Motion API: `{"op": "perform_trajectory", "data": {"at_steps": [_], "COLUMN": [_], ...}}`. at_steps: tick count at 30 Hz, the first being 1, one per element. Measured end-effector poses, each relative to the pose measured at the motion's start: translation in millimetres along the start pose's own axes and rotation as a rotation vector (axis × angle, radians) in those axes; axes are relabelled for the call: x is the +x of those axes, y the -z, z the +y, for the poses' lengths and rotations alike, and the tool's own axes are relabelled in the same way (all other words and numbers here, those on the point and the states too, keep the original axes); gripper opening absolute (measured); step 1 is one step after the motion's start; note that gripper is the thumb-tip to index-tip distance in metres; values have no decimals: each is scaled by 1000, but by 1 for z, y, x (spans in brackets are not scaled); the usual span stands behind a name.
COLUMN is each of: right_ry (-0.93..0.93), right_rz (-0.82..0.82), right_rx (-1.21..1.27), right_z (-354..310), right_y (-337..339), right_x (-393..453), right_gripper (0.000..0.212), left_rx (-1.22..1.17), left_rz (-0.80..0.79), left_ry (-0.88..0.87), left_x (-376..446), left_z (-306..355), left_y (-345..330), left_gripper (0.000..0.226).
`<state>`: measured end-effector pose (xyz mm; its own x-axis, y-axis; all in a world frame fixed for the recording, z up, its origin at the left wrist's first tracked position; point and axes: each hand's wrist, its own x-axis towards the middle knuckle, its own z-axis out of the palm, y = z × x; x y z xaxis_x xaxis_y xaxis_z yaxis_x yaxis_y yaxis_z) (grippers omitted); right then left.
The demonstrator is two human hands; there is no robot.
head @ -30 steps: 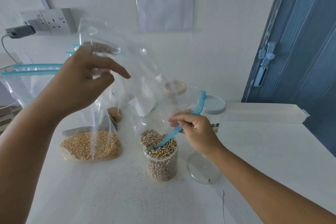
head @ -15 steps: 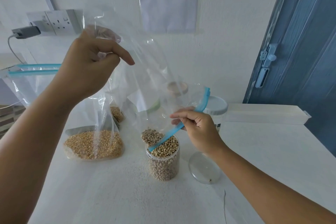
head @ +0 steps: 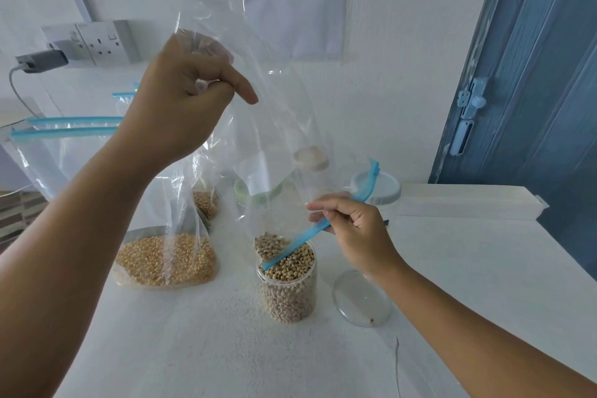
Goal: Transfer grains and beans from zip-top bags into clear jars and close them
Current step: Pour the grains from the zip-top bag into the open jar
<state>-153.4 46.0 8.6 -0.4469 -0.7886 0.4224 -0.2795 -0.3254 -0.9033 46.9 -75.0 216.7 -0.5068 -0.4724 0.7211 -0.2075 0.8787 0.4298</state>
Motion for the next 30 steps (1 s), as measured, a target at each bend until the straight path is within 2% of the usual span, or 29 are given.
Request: {"op": "perform_trajectory", "data": {"at_steps": [30], "right_ry": [-5], "right_rz": [-13], "right_rx": [44], "right_z": [7], "right_y": [3], "right_x": [-1], "right_gripper": [33], "left_rx": [2], "left_rz": [16], "left_ry": [-8], "left_x": [6], "left_z": [3], "left_y": [-9], "left_gripper": [46]}}
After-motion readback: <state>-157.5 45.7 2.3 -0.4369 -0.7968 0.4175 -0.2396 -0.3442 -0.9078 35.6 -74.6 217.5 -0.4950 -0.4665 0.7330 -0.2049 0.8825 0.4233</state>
